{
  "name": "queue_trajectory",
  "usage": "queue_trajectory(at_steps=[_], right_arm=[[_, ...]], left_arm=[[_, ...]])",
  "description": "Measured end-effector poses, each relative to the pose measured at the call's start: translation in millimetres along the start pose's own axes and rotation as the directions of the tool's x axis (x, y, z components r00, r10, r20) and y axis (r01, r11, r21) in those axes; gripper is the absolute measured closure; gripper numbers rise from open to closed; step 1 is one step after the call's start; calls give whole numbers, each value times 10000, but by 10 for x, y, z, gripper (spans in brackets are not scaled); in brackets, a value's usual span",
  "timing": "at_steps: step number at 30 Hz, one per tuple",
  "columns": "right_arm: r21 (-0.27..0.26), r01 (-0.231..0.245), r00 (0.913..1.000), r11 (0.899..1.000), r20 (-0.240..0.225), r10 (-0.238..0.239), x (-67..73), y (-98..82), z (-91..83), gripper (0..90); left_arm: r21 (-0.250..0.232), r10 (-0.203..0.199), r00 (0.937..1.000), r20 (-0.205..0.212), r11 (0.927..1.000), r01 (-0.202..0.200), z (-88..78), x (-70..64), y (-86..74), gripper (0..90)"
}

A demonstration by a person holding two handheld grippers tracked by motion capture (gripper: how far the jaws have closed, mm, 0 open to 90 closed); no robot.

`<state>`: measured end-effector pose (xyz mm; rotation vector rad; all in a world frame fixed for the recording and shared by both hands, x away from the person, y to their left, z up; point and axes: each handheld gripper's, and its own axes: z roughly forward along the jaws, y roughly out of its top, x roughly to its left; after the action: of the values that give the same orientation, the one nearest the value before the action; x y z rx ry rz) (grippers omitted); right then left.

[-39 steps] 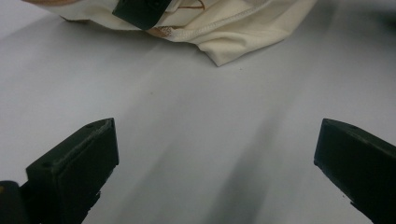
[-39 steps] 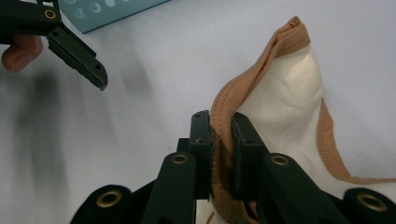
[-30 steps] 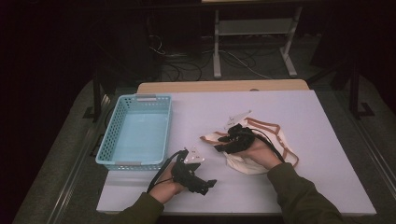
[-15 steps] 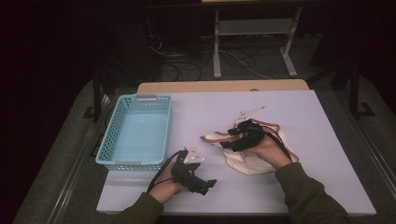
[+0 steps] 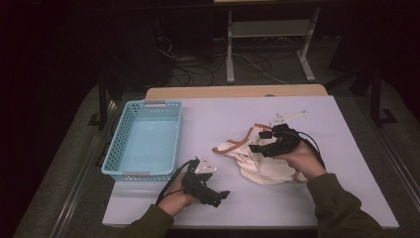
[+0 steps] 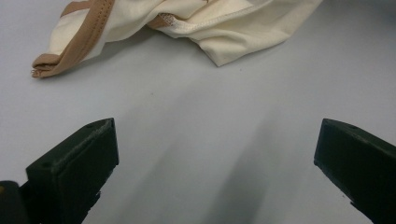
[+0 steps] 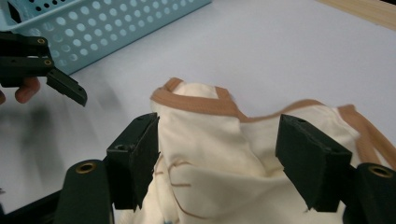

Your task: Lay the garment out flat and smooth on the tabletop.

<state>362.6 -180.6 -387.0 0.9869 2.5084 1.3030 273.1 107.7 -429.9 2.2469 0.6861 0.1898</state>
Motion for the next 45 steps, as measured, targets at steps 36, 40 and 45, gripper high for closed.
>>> queue_trajectory(at_steps=[36,40,45], right_arm=[[483,-1409,9821,9888,1329,1334,-392,-772,-654,342],[488,-1459,9808,9881,1376,1380,-371,-838,-713,349],[601,-1391,9809,9885,1457,1292,-330,-933,-747,348]], left_arm=[[-100,-165,9999,33,9998,166,-6,14,3,0],[-242,-310,9995,69,9992,312,-8,9,8,0],[-376,-437,9988,216,9983,445,-7,2,25,0]])
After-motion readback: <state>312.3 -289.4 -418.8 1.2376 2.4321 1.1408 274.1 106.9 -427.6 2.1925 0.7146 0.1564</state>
